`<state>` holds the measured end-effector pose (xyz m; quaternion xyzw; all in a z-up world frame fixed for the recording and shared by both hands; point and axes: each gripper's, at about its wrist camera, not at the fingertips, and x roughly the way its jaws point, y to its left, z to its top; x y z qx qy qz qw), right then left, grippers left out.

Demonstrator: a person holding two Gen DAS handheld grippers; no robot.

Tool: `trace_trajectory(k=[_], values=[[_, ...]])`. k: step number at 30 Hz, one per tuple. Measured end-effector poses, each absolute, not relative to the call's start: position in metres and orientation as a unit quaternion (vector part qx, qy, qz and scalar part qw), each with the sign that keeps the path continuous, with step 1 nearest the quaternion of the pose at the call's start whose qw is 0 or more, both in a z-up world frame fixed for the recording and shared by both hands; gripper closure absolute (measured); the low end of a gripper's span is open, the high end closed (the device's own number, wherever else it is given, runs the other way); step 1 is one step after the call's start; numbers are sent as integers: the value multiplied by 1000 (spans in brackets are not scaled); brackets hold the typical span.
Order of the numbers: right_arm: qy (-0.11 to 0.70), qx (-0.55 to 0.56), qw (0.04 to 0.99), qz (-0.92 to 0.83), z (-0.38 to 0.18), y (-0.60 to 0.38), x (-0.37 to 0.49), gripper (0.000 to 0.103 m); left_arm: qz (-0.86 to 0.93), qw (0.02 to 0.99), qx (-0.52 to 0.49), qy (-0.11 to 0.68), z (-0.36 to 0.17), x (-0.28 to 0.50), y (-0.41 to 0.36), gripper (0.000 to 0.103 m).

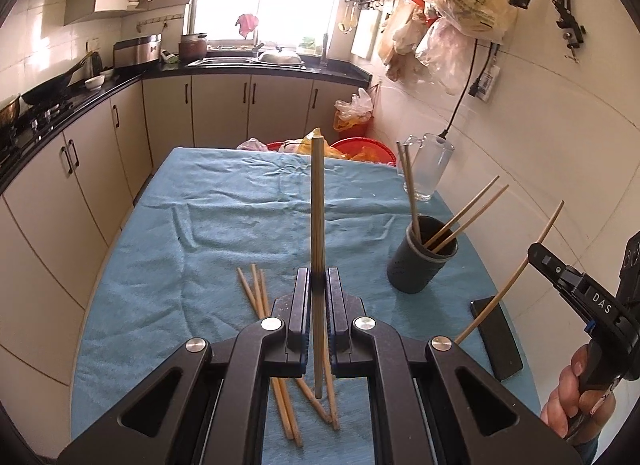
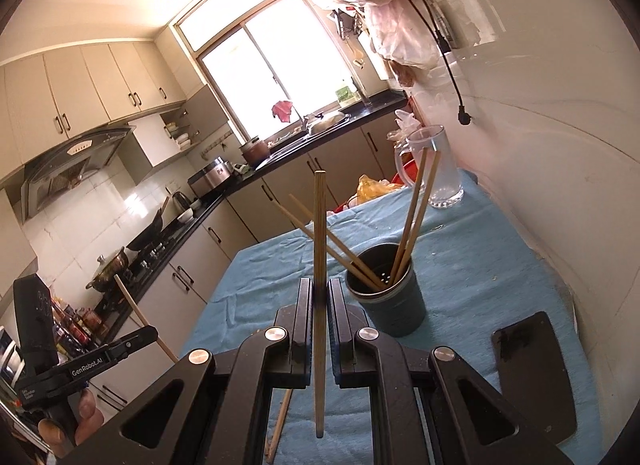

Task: Organize utensils
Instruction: 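Carry both upright chopsticks over the black holder cup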

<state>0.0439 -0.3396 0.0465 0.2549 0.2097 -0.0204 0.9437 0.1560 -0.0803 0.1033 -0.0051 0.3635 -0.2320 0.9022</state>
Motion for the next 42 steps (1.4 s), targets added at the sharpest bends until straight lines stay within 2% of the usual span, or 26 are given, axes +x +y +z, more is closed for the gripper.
trace_trajectory(k=[16, 26, 36, 42], values=[[193, 274, 941, -37, 51, -375, 29, 96, -258, 896, 21, 361, 116, 156, -127, 97], [168, 275, 944, -66, 78, -403, 28, 96, -288, 893, 19, 345, 145, 166, -161, 96], [131, 277, 946, -101, 110, -431, 52, 96, -305, 899, -6, 314, 179, 206, -204, 96], [120, 269, 948, -118, 117, -435, 78, 96, -311, 899, -18, 309, 173, 235, -233, 97]])
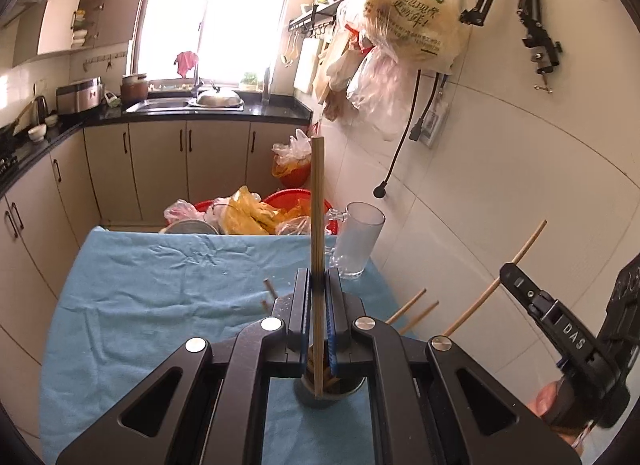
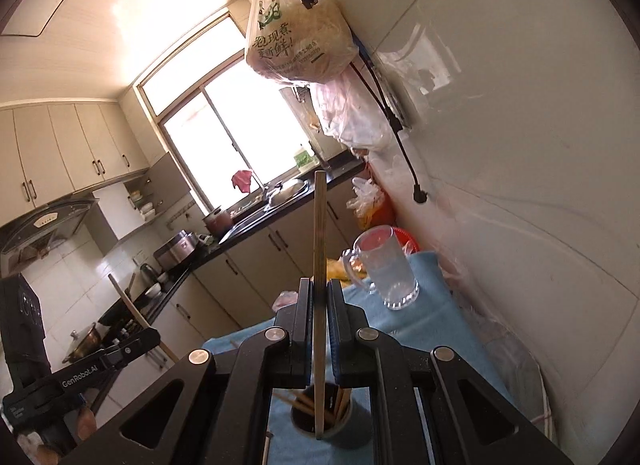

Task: Organize utensils
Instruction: 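Carry both upright chopsticks over the black holder cup, then drop both chopsticks into the holder cup by opening both grippers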

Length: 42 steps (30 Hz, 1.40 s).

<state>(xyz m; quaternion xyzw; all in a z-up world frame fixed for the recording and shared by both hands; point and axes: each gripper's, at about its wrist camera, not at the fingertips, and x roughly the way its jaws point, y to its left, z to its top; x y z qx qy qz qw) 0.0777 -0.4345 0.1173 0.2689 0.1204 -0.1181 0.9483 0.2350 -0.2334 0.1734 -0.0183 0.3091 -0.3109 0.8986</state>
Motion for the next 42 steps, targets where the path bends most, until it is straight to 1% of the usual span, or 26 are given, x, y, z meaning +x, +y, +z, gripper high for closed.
trace_trajectory(k=[4, 14, 20, 24, 26, 27, 28, 29, 30, 31, 33, 35, 37, 39, 41, 42], values=[[121, 255, 951, -131, 111, -433, 99, 96, -310, 895, -23, 320, 160, 250, -244, 97], [178, 223, 949, -134, 73, -423, 134, 96, -305, 883, -12, 357, 119, 266, -250, 97], [202, 228, 943, -133, 56, -424, 141, 95, -301, 881, -8, 366, 107, 269, -250, 96], [209, 233, 941, -129, 54, -425, 142, 95, -298, 880, -9, 369, 103, 269, -249, 97], [209, 236, 940, -128, 55, -425, 139, 95, -299, 879, -11, 372, 102, 269, -248, 96], [209, 235, 940, -128, 56, -425, 139, 94, -299, 878, -13, 373, 103, 269, -248, 94], [209, 234, 941, -128, 55, -425, 140, 91, -298, 879, -15, 373, 104, 269, -247, 88], [210, 235, 941, -126, 55, -425, 139, 80, -297, 880, -16, 370, 105, 268, -246, 84], [207, 236, 941, -126, 56, -424, 136, 68, -295, 882, -16, 368, 106, 268, -246, 77], [203, 236, 942, -128, 57, -424, 133, 65, -293, 884, -17, 362, 108, 266, -244, 74], [194, 233, 944, -134, 61, -422, 126, 65, -294, 887, -19, 356, 111, 264, -241, 73], [187, 234, 944, -136, 65, -422, 118, 63, -292, 888, -24, 353, 116, 261, -236, 68], [181, 234, 944, -144, 69, -421, 111, 51, -285, 894, -33, 344, 120, 256, -227, 53], [170, 230, 945, -157, 73, -420, 100, 30, -278, 899, -39, 337, 123, 253, -218, 44], [160, 221, 946, -175, 76, -418, 90, 20, -269, 905, -45, 325, 127, 247, -206, 40], [157, 215, 946, -184, 76, -417, 85, 17, -264, 908, -45, 322, 128, 244, -200, 37]])
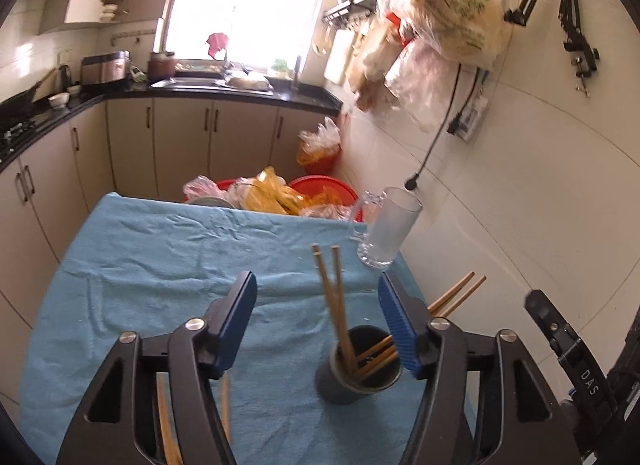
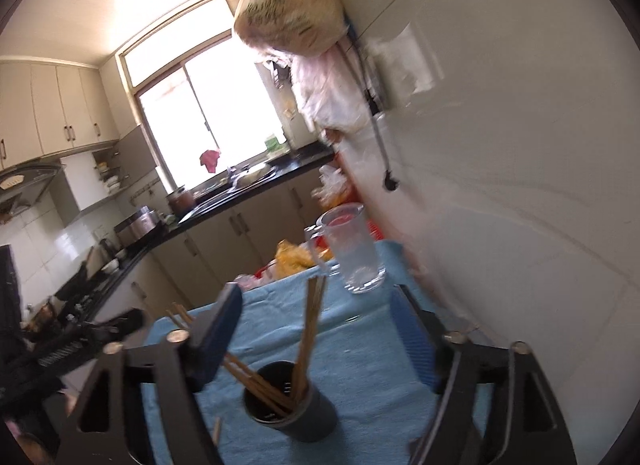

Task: Organize utensils
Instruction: 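Drop both chopsticks into the holder cup by opening both grippers, then move both open grippers back toward the remaining chopsticks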

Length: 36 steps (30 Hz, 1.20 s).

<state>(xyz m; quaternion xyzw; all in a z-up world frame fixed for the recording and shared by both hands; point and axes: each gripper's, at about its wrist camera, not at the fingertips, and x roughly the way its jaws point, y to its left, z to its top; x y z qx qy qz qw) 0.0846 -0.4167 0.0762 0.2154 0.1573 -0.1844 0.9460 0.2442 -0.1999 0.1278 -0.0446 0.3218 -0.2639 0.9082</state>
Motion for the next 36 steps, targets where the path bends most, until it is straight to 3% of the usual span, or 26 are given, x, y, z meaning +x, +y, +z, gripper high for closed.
trace_trajectory(k=[3, 17, 22, 26, 28, 36], values=[[158, 209, 942, -209, 72, -414, 70, 11, -251, 912, -52, 321, 126, 238, -179, 29], [269, 184, 936, -135, -15, -341, 72, 9, -154, 892, -59, 422, 36, 232, -52, 29], [323, 176, 923, -115, -61, -313, 83, 12, -140, 857, -56, 492, -15, 244, -37, 52], [333, 181, 919, -107, -65, -307, 83, 13, -142, 839, -39, 523, -44, 253, -51, 68], [325, 169, 924, -112, -59, -305, 81, 13, -134, 835, -28, 532, -57, 257, -58, 82], [326, 165, 923, -118, -54, -306, 78, 13, -136, 833, -10, 536, -68, 259, -65, 87]])
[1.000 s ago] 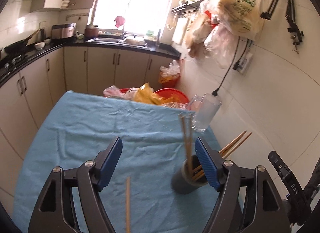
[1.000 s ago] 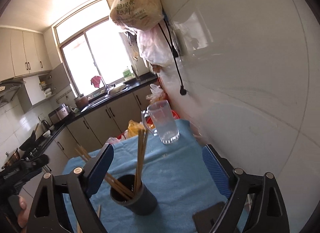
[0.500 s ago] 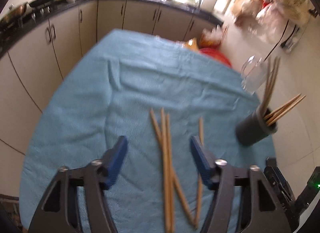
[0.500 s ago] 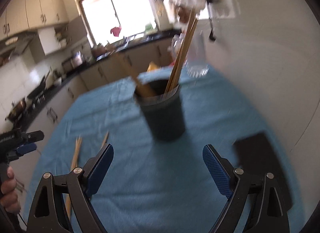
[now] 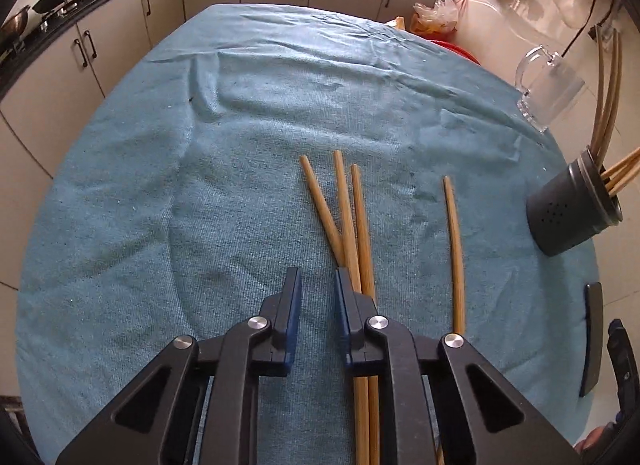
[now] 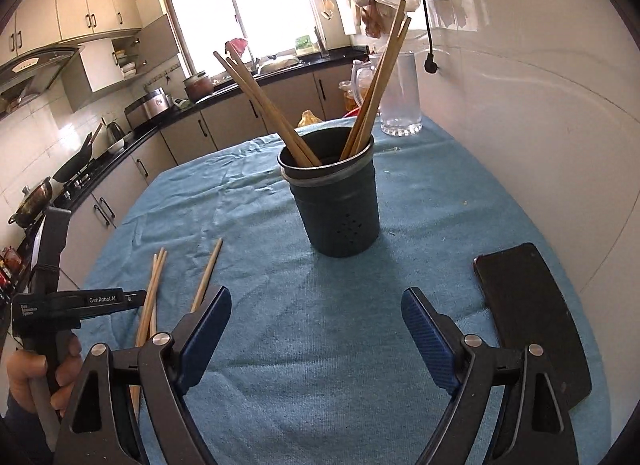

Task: Organize utensils
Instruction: 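Move both open grippers back toward the remaining chopsticks, then close the left gripper on a chopstick while the right gripper grasps another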

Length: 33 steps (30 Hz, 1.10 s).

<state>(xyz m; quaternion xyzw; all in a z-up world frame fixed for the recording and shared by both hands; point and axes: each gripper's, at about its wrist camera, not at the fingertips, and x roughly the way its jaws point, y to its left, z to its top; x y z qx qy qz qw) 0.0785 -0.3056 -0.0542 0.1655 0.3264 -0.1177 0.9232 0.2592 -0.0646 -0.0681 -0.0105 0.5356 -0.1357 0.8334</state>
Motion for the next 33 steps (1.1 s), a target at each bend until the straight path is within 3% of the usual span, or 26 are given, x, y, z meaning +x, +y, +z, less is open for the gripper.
trace_trajectory(k=[7, 14, 20, 24, 27, 33], values=[[331, 165, 923, -107, -57, -299, 84, 13, -172, 817, -54, 547, -60, 260, -58, 87], [334, 157, 924, -105, -58, -293, 83, 13, -153, 822, -22, 547, -64, 259, -71, 87], [334, 159, 923, -104, -57, -296, 83, 13, -122, 826, -35, 549, -64, 255, -38, 88], [344, 164, 921, -75, -55, -291, 90, 19, -87, 831, -53, 547, -65, 253, 1, 89], [366, 170, 914, -26, -51, -280, 106, 28, -90, 829, -75, 547, -70, 255, 19, 101], [443, 205, 868, 91, -53, -238, 169, 41, -102, 823, -74, 554, -68, 255, 18, 101]])
